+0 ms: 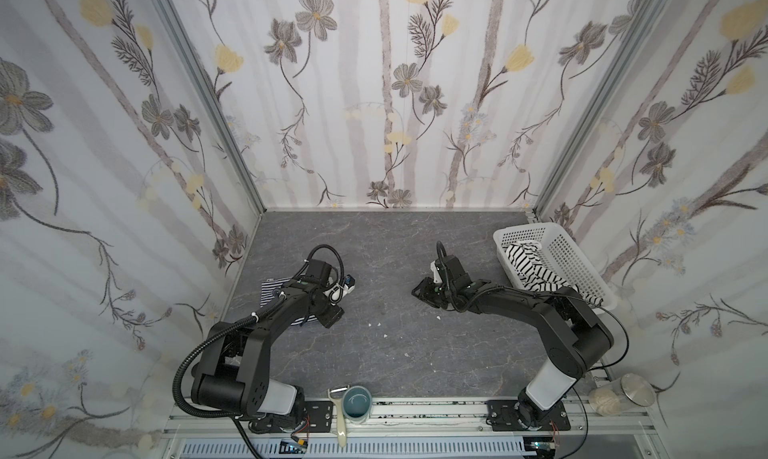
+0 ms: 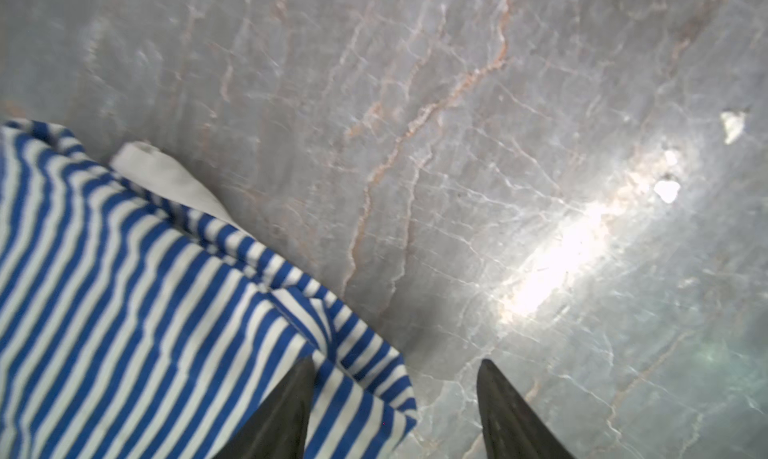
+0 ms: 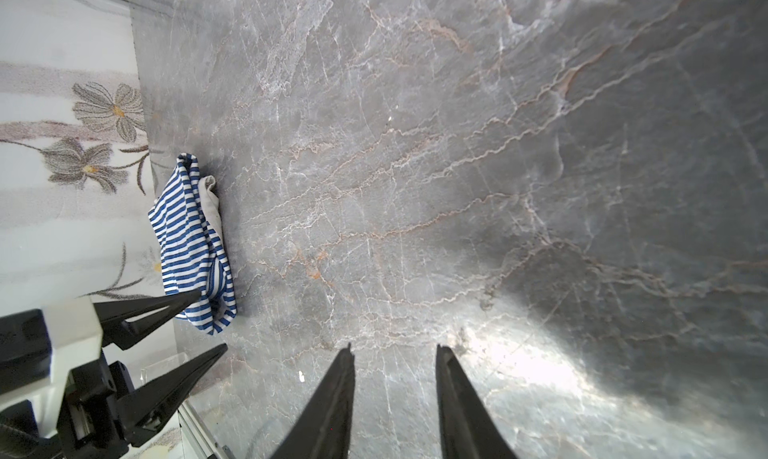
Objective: Fold and stack the tank tops
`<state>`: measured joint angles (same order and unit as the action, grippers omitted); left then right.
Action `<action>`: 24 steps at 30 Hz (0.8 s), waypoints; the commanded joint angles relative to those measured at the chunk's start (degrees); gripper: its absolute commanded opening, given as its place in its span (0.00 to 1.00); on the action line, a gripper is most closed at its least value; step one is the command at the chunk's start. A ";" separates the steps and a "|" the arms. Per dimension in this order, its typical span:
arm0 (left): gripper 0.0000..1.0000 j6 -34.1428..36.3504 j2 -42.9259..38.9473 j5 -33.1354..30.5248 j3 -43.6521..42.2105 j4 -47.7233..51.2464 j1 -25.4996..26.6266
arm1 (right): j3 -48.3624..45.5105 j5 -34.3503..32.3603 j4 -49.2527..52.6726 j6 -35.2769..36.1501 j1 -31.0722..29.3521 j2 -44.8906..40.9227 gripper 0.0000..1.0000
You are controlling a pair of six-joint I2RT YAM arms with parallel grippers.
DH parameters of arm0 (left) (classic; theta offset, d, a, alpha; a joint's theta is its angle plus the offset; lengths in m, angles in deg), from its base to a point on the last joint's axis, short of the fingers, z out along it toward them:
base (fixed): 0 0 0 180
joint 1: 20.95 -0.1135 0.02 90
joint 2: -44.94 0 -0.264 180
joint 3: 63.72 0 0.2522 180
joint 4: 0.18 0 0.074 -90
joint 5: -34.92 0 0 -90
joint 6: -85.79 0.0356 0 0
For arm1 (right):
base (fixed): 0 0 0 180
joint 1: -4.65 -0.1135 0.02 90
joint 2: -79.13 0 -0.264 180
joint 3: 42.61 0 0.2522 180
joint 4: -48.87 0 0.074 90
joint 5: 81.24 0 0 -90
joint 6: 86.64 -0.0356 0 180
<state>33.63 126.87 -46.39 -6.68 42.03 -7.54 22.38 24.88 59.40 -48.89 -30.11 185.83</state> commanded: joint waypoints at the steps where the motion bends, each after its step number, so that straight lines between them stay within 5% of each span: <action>1: 0.64 -0.59 -0.26 2.51 -1.30 0.93 0.04 | 0.52 -0.01 -2.34 -0.49 -0.06 0.36 0.35; 24: 0.63 8.85 6.68 -6.55 1.51 -0.87 -14.84 | -0.37 -0.36 -2.49 -0.55 -0.08 -0.11 0.35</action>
<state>37.89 133.08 -49.08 -5.30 39.76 -21.01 22.09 24.88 59.27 -49.07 -30.15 185.83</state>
